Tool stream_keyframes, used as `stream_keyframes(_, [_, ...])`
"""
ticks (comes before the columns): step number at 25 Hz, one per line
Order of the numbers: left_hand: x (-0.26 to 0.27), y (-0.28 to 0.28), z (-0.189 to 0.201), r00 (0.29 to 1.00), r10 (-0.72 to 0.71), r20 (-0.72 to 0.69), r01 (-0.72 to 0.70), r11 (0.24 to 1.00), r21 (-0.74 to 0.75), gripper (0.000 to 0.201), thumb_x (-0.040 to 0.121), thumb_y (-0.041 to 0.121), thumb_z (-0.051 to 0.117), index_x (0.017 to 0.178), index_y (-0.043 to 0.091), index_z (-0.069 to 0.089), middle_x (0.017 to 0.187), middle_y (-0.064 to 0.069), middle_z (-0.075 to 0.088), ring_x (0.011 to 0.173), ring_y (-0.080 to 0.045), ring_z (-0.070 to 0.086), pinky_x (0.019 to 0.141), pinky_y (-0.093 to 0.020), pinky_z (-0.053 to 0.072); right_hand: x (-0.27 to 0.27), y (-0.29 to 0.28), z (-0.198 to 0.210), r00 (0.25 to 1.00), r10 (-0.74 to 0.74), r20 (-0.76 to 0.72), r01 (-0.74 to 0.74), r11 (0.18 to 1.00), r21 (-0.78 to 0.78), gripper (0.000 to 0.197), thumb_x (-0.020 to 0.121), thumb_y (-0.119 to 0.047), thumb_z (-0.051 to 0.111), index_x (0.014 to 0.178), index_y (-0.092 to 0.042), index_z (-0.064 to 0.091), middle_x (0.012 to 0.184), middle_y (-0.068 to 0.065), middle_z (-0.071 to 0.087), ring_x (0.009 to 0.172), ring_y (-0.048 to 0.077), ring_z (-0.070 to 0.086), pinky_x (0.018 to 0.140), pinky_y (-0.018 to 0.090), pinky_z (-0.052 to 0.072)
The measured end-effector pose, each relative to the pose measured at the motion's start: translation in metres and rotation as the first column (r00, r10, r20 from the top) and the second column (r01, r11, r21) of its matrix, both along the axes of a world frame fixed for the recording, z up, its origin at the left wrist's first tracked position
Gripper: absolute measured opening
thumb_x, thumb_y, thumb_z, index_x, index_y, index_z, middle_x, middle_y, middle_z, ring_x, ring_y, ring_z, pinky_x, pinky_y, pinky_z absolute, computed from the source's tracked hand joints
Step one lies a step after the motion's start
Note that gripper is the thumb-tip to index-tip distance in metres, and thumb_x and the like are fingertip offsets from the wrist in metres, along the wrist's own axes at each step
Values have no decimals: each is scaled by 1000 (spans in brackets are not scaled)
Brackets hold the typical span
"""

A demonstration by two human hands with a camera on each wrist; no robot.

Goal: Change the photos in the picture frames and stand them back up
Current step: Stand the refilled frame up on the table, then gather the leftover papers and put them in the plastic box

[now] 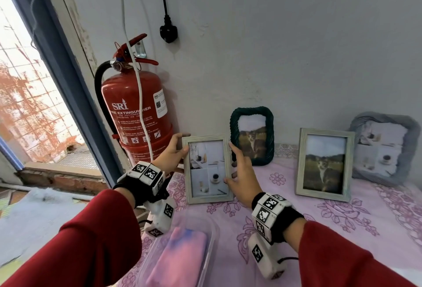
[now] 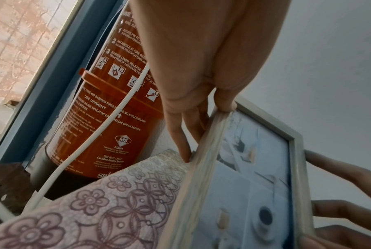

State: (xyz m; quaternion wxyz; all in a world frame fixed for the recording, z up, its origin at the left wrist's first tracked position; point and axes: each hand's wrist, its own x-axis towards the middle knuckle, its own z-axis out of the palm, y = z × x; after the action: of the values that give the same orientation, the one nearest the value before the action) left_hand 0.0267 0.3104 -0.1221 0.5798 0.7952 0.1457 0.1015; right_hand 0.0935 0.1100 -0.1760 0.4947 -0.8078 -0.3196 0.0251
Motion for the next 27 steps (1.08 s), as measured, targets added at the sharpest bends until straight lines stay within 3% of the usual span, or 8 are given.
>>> stream_keyframes(5, [-10, -6, 6, 1000, -13, -23, 18, 976, 218, 58, 94, 12, 51, 141, 27, 19, 99, -3, 59, 90, -18, 57, 65, -31, 53, -3, -10, 4, 999, -1, -32, 0, 999, -48, 89, 80, 1, 64, 148, -24, 13, 131, 14, 38, 110, 27, 53, 96, 40, 49])
stream_keyframes(8, [-15, -13, 11, 996, 65, 60, -78, 963, 258, 65, 89, 10, 59, 141, 17, 21, 110, -9, 50, 104, -18, 48, 90, -33, 46, -8, -15, 11, 1000, -12, -20, 11, 998, -62, 81, 81, -1, 65, 147, -13, 19, 134, 15, 36, 118, 25, 48, 103, 33, 43])
stream_keyframes(10, [-20, -19, 17, 987, 125, 104, -149, 952, 268, 63, 87, 7, 60, 139, 15, 26, 112, -6, 46, 108, -17, 44, 97, -34, 41, -14, -20, 18, 1000, -27, -3, 27, 997, -75, 73, 82, -3, 64, 144, -10, 26, 131, 16, 39, 116, 26, 48, 102, 30, 41])
stream_keyframes(14, [-38, -39, 30, 981, 129, 146, -165, 948, 274, 53, 84, -2, 59, 130, 13, 38, 102, -5, 48, 90, -13, 46, 78, -25, 44, -27, -36, 32, 996, -66, 53, 70, 995, -69, 54, 85, -4, 60, 135, -6, 41, 128, 15, 45, 113, 25, 50, 98, 29, 42])
stream_keyframes(17, [-54, -63, 35, 985, 81, 152, -122, 951, 284, 45, 84, 1, 61, 122, 18, 45, 116, -6, 49, 107, -15, 48, 82, -21, 41, -41, -54, 41, 992, -97, 74, 98, 995, -10, 42, 87, -3, 58, 127, -6, 50, 126, 11, 48, 109, 19, 51, 91, 22, 40])
stream_keyframes(20, [-68, -92, 37, 986, 35, 165, -77, 965, 252, 37, 84, 0, 59, 116, 17, 52, 112, -5, 53, 106, -16, 51, 86, -21, 43, -52, -73, 45, 990, -112, 83, 112, 994, 5, 35, 87, -4, 57, 122, -8, 56, 120, 9, 50, 96, 11, 48, 83, 18, 39])
stream_keyframes(24, [-83, -137, 32, 992, -70, 103, 42, 967, 250, 34, 85, -3, 55, 116, 14, 55, 111, -5, 56, 100, -13, 53, 70, -9, 46, -66, -106, 52, 984, -137, 113, 141, 990, -20, 31, 88, -4, 57, 119, -9, 59, 117, 8, 51, 93, 12, 49, 78, 12, 35])
stream_keyframes(27, [-90, -172, 27, 990, -117, 74, 99, 972, 213, 33, 86, -2, 54, 116, 13, 55, 112, -6, 56, 97, -14, 54, 70, -11, 47, -77, -136, 57, 980, -169, 101, 169, 986, 5, 31, 87, -2, 56, 117, -9, 61, 116, 8, 52, 93, 15, 52, 81, 16, 38])
